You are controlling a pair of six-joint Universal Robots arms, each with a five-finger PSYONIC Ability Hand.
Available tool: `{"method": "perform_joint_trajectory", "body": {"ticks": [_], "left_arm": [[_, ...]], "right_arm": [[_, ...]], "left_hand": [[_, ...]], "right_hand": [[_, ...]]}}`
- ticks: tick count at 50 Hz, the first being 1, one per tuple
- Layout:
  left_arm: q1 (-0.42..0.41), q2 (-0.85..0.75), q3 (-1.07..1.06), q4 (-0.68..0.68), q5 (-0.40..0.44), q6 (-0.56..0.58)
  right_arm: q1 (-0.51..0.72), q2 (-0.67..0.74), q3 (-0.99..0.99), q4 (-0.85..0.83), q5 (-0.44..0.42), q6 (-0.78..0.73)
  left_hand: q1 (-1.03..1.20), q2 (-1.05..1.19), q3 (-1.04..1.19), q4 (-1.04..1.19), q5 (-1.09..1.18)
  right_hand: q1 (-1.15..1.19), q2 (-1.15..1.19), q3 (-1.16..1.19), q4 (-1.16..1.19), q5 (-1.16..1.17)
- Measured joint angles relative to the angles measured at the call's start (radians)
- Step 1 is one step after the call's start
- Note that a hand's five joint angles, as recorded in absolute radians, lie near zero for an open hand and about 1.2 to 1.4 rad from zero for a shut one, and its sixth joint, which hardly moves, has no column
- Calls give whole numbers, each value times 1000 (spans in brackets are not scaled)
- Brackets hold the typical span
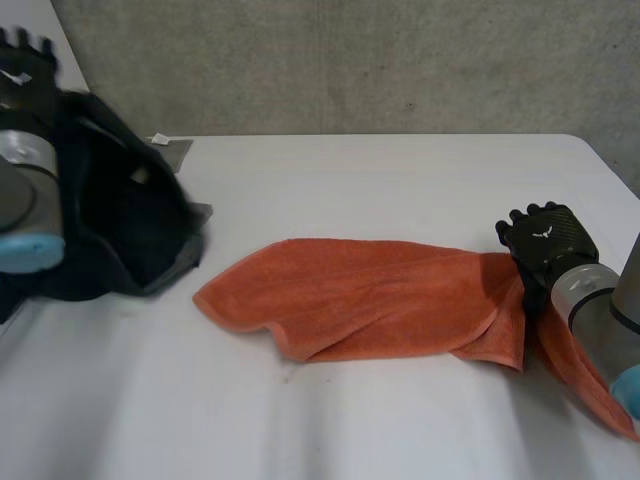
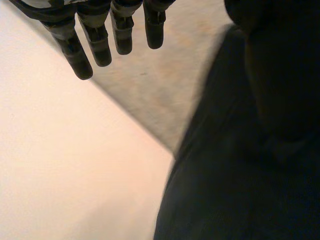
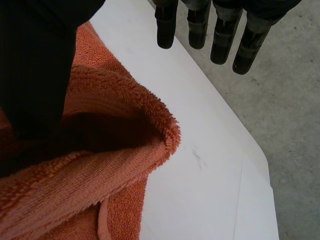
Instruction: Fold the laundry.
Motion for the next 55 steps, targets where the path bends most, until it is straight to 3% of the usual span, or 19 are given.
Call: {"method": "perform_joint_trajectory", "body": {"ticks": [11,19,28,38,47,48,55], "left_arm": [[-122,-13,-115,-31,16,0],[-231,-19,-189,-128,71,-5],[-290,-82,-204,-179,110,1],[-267,-197,-112,-178,109,9],[-194,-266,-27,-175,105,39],[-183,-273,-17,-173,103,53],[-95,-308,46,-164,83,162]], "right_arm": [[-5,-5,6,2,-4,0],[-10,-4,10,2,-5,0],[-11,-3,12,2,-6,0],[-8,-3,20,0,-6,0],[-4,-2,23,-3,-5,-1],[-4,-2,23,-3,-5,-1],[-2,-2,24,-3,-4,-1]], "left_hand": [[0,0,0,0,-8],[0,0,0,0,-8],[0,0,0,0,-8],[12,10,2,6,-3],[272,242,223,236,213],[399,351,340,353,322],[442,411,400,413,374]], "right_hand": [[0,0,0,0,0],[0,0,0,0,0],[0,0,0,0,0],[0,0,0,0,0],[0,0,0,0,0],[0,0,0,0,0],[0,0,0,0,0]]}}
